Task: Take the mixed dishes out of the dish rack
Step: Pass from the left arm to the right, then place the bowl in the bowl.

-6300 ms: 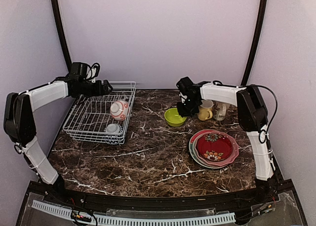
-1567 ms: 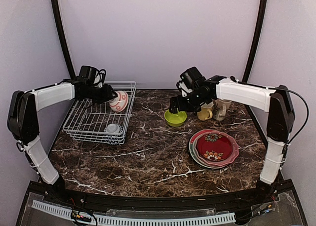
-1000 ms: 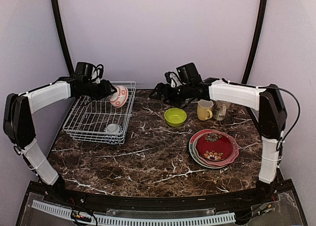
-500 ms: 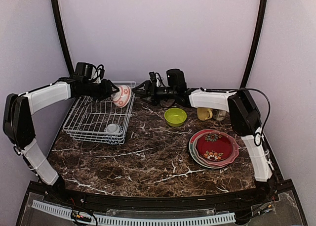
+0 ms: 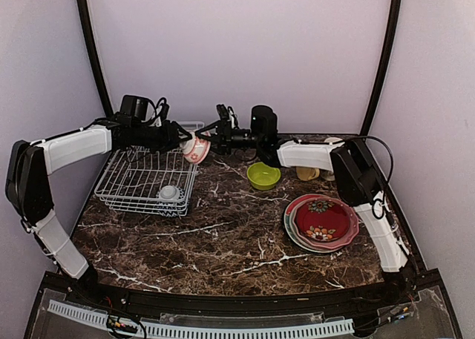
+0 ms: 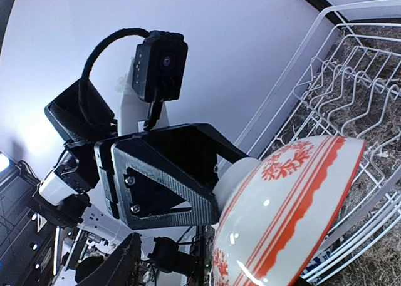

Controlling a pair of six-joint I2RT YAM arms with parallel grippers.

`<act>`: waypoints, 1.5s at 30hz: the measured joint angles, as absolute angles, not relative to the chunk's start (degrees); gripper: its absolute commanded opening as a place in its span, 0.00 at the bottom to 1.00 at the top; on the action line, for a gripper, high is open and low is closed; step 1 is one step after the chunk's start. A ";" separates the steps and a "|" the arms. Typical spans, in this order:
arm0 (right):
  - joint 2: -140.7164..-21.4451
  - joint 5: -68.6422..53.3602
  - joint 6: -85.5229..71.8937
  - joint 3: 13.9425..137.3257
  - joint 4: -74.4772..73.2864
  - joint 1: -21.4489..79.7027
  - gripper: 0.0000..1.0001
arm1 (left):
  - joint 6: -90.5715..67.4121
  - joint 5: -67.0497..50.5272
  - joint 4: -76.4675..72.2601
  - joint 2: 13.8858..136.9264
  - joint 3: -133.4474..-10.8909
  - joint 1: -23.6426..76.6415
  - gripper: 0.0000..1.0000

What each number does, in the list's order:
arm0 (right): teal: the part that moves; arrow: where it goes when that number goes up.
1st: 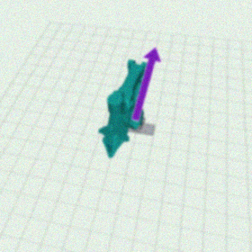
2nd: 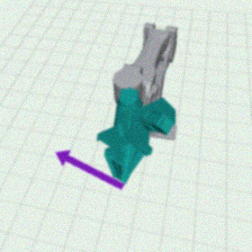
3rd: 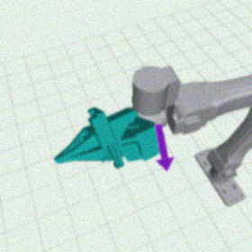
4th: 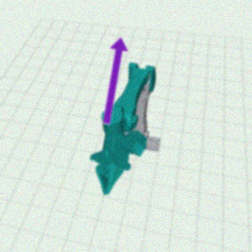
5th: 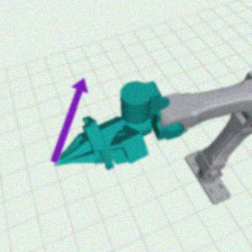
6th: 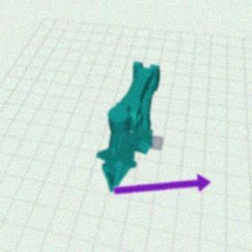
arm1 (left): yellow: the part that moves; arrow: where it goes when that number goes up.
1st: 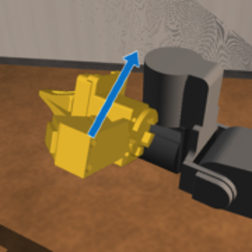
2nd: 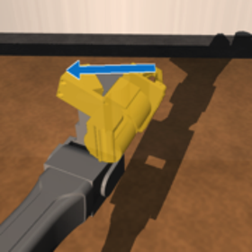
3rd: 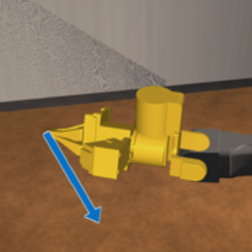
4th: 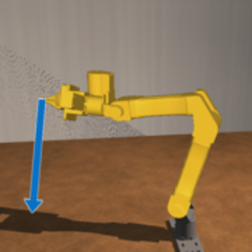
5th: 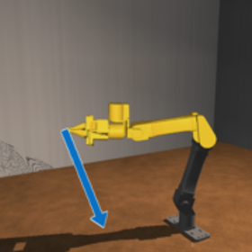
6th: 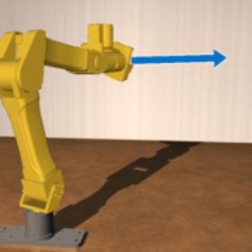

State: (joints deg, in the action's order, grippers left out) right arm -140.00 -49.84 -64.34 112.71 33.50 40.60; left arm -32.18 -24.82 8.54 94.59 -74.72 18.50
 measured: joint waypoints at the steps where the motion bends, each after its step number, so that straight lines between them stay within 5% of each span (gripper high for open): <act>1: -140.20 -50.30 -65.41 112.68 34.87 40.64 0.34 | -32.45 -25.17 8.16 94.59 -74.46 18.59 0.22; 5: -140.49 -51.03 -68.40 111.81 38.79 40.49 0.00 | -33.69 -27.57 5.72 94.59 -74.08 18.96 0.22; 10: -140.49 -51.44 -69.58 108.97 41.74 40.40 0.00 | -34.59 -28.42 3.27 94.56 -74.06 19.18 0.25; 16: -139.02 -51.42 -66.26 103.96 39.88 40.05 0.00 | -32.49 -27.38 3.44 94.15 -74.08 19.27 0.65; 20: -133.12 -49.87 -57.28 99.53 28.36 39.86 0.00 | -29.26 -24.53 5.26 92.03 -74.11 19.27 0.77; 31: -114.52 -23.55 -27.94 103.04 -18.26 40.36 0.00 | -23.94 -20.95 6.98 88.05 -74.32 19.27 0.81; 45: -130.96 1.43 -15.14 120.70 -51.70 42.17 0.00 | -22.87 -20.05 6.98 88.07 -74.32 19.27 0.82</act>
